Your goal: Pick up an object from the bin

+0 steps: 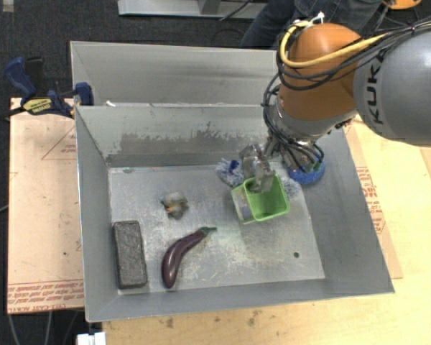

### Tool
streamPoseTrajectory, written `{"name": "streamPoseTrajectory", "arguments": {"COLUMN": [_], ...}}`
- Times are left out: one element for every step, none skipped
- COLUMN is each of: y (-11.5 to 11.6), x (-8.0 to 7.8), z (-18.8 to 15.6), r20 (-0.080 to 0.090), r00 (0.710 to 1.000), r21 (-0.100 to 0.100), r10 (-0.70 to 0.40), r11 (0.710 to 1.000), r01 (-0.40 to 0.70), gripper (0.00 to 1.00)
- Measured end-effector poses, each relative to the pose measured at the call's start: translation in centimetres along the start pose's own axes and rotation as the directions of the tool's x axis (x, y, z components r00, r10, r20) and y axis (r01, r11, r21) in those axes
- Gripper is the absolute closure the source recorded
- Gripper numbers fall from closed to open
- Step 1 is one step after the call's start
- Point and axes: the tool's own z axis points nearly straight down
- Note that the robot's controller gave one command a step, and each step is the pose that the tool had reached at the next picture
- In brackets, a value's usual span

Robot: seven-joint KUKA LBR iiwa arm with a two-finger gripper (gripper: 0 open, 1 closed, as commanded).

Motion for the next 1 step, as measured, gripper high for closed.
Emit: {"name": "streamPoseTrajectory", "arguments": {"y": [-0.12], "x": [0.25], "z": [-4.09], "r20": [-0.008], "r00": [1.0], "r21": [-0.001], "r10": [-0.005], "r11": [1.0], "r01": [0.005], "gripper": [1.0]}}
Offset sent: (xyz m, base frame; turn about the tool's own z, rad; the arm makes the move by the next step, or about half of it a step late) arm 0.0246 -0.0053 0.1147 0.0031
